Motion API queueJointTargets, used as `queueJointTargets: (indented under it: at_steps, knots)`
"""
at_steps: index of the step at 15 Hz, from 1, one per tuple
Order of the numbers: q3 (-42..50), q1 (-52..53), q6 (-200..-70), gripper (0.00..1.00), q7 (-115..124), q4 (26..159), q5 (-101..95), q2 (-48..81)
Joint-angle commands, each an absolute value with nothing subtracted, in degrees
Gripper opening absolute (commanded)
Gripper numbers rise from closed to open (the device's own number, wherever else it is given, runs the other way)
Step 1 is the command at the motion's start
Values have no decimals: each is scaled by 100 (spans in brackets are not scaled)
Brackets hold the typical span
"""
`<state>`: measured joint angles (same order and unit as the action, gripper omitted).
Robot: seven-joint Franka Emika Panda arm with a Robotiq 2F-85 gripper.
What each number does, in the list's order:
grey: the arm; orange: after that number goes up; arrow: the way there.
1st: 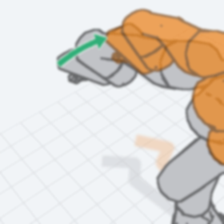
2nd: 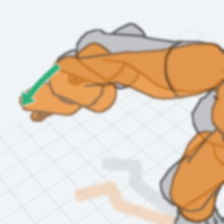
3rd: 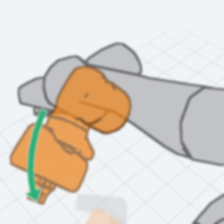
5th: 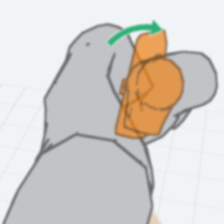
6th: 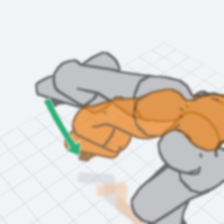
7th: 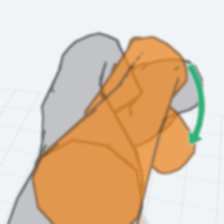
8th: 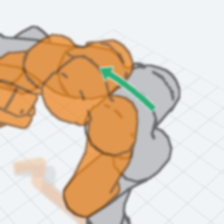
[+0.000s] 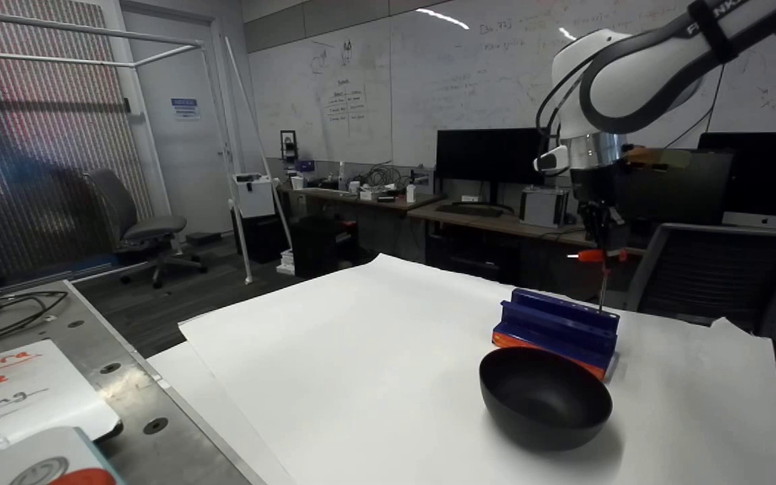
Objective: Put the metal object with the orange handle in the black bowl
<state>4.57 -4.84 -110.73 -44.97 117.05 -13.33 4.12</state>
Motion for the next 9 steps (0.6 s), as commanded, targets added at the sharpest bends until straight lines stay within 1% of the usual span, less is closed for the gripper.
queueJointTargets:
  at_steps: [1,5,9]
  knots:
    - [301,-356,-10398,13,-4298,11872,-1208,-368]
    - [337,-274,-9630,13,-4185,11746,23,-747]
    - [584,-357,-9126,13,-4144,11581,1080,-513]
